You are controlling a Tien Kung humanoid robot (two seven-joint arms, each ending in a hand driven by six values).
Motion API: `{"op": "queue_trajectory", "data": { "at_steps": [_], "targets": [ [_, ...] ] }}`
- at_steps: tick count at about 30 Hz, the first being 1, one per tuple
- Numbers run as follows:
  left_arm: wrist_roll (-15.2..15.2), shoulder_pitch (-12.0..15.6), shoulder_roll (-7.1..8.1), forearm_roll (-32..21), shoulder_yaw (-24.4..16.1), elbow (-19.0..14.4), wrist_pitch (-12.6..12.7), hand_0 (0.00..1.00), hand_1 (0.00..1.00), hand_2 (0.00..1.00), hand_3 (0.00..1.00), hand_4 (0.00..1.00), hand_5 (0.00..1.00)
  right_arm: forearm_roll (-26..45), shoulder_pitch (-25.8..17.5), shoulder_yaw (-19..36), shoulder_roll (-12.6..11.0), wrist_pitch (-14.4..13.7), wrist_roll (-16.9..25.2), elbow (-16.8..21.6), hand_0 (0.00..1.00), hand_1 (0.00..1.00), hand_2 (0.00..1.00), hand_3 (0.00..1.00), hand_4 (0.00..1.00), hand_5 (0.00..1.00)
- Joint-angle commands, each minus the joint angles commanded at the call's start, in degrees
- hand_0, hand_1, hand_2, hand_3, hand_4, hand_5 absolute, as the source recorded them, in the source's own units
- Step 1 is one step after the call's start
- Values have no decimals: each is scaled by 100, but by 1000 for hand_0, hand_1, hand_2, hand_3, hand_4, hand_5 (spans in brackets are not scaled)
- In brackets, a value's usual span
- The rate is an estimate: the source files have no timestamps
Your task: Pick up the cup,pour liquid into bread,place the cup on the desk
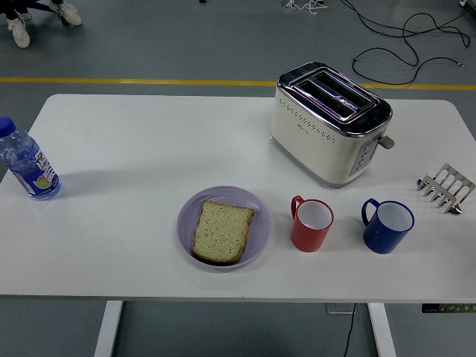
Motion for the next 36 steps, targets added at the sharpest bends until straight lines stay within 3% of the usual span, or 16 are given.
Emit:
{"op": "queue_trajectory", "data": {
  "at_steps": [36],
  "targets": [
    [-5,-60,-13,32,-56,0,17,658,703,723,618,365,924,179,83,201,65,-96,-66,-25,628,558,621,594,476,53]
  ]
}}
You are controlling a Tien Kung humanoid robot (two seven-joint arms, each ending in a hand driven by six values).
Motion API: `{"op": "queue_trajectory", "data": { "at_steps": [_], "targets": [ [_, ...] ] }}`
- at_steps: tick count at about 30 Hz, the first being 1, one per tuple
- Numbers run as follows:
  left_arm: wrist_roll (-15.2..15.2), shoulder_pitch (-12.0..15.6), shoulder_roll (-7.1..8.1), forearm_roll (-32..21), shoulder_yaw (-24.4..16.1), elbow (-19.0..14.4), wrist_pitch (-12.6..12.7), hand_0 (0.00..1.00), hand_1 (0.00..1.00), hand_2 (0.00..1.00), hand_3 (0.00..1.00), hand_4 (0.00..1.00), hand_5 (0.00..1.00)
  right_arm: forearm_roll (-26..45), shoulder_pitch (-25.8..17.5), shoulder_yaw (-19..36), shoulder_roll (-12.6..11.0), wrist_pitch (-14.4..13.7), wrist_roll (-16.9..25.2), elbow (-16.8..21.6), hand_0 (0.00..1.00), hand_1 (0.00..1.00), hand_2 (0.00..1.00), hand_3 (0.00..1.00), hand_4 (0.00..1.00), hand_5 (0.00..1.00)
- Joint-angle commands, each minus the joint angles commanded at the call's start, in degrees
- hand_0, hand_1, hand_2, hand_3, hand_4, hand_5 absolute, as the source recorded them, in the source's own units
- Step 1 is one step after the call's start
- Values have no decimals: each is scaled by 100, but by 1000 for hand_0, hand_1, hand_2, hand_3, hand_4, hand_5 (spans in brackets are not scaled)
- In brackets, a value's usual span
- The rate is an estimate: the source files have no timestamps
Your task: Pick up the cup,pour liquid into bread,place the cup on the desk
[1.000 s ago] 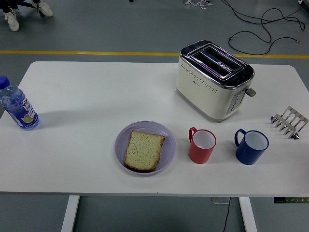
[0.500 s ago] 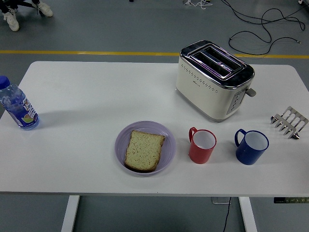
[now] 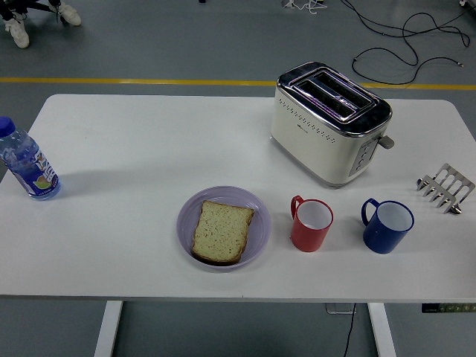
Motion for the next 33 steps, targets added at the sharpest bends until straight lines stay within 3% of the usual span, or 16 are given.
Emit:
{"op": "queue_trajectory", "data": {
  "at_steps": [33],
  "targets": [
    [0,-9,-20,17,8,0,12,657,702,723,618,365,920,-32,-32,48,-18,-28,-91,-11,621,555,617,594,476,56]
  ]
}}
